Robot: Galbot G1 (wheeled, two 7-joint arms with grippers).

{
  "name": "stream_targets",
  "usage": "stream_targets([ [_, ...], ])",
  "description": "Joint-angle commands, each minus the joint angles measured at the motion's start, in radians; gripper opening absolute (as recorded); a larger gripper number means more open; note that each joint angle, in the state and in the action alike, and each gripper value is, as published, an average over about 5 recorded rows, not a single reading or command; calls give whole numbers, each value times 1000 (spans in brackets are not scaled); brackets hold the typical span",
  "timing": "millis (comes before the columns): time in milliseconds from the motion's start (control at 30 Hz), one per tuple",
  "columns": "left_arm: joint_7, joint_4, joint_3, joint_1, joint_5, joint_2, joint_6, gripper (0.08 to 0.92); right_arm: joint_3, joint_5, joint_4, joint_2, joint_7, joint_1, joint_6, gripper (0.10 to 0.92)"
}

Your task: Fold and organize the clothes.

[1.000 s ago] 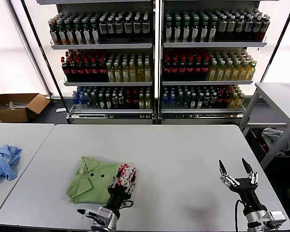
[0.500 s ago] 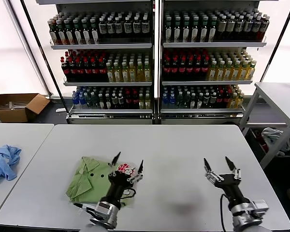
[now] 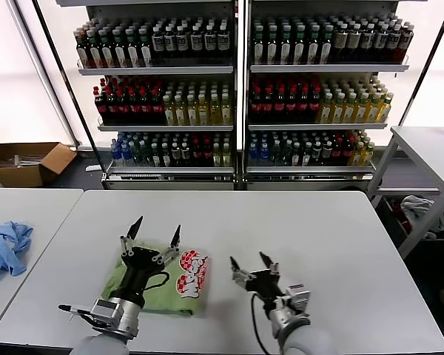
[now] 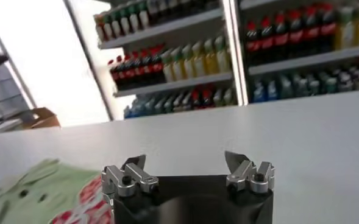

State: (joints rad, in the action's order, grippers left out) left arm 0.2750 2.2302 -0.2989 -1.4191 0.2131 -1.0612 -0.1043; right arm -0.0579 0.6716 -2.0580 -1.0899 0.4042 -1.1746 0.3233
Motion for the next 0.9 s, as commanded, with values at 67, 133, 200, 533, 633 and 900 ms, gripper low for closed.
stream_targets([
  [67, -38, 17, -95, -37, 39, 0, 9, 823, -247, 11, 109, -80, 60, 137, 101, 823],
  [133, -39, 12, -94, -35, 38, 2, 7, 823, -247, 9, 115, -80, 57, 136, 100, 823],
  [200, -39, 4, -94, -34, 37, 5, 6, 823, -245, 8, 125, -84, 54, 137, 97, 823],
  [533, -40, -10, -86, -31, 36, 6, 5, 823, -245, 13, 185, -122, 46, 171, 91, 823],
  [633, -40, -10, -86, -33, 36, 5, 7, 823, -247, 27, 211, -139, 45, 175, 95, 823],
  [900, -39, -20, -79, -32, 38, 3, 8, 823, -249, 35, 235, -165, 40, 178, 93, 676],
])
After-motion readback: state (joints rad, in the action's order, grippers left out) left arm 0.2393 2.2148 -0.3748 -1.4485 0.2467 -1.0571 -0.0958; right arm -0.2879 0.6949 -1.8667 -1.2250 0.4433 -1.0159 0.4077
